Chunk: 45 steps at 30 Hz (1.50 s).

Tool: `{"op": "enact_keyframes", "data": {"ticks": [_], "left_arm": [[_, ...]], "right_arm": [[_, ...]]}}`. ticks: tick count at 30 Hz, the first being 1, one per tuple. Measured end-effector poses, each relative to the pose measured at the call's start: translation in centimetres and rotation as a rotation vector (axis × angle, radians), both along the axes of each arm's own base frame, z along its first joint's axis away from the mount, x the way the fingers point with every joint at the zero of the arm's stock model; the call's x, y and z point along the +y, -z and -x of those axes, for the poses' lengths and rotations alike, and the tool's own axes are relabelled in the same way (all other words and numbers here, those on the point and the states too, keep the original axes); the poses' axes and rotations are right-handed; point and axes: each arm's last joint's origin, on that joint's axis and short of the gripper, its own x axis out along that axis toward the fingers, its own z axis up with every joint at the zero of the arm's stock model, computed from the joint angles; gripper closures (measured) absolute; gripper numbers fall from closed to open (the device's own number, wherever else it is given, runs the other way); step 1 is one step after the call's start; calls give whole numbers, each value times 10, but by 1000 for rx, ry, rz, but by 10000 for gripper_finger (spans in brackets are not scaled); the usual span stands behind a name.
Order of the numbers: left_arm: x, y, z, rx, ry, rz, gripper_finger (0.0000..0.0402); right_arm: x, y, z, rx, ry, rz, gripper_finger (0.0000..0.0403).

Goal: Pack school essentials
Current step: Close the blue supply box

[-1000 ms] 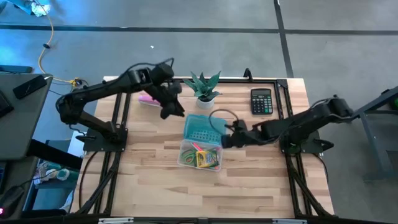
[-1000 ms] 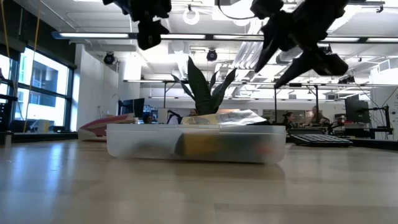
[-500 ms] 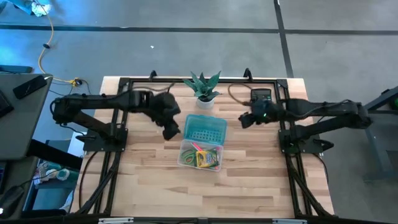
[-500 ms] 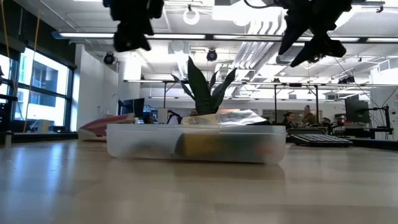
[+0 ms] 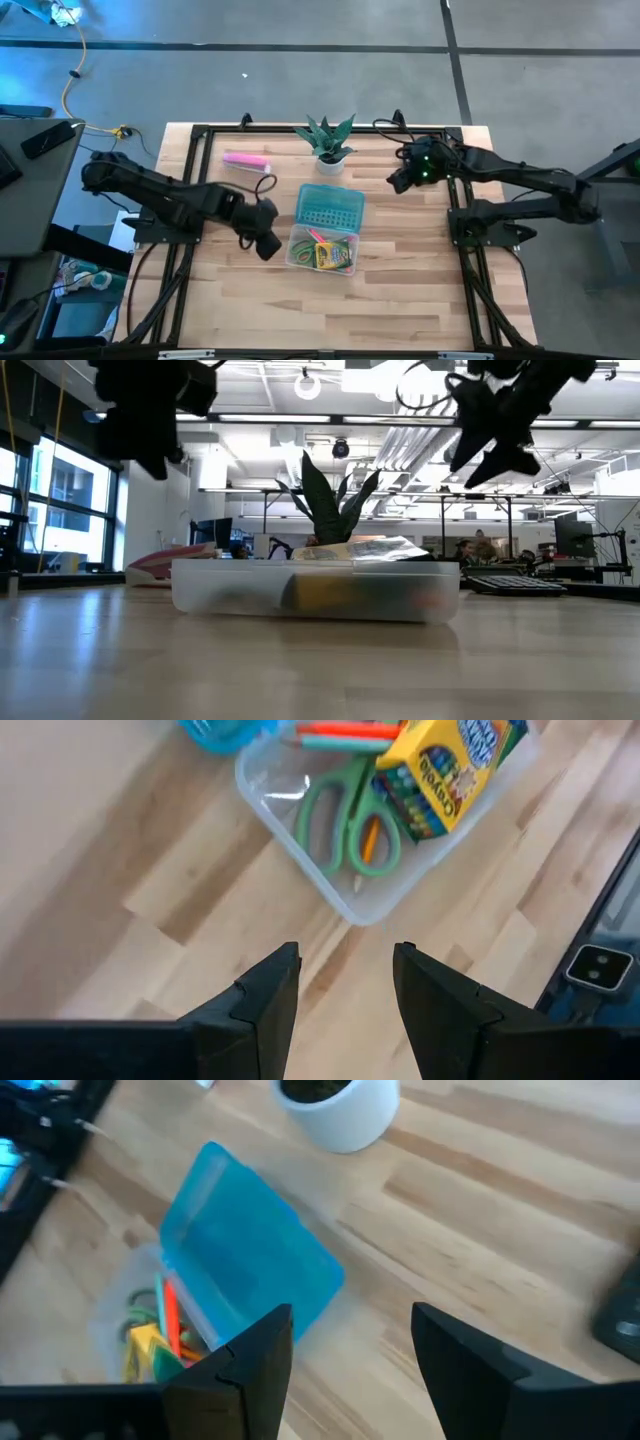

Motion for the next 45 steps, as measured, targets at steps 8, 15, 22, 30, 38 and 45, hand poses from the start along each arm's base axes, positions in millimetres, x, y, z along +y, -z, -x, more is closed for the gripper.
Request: {"op": "enact_keyframes", "data": {"ticks": [8,15,22,30,38,45], "left_arm": [[-24,27,10,24,-156,24,250],[-31,50,18,33,-235,65,250],[-32,68,19,-12,-253,108,250],[-32,84,17,40,-294,110,250],[-37,100,3,46,-251,135,250],[-38,116,-4,64,-242,121,250]], "right_arm": [[-7,46,-9,-193,53,-76,208],[-10,84,-15,-262,137,-152,208],[-16,105,-31,-300,169,-181,208],[-22,131,-43,-241,245,-242,208],[-26,146,-55,-272,243,-283,208],[-27,158,-60,-267,250,-324,208]]}}
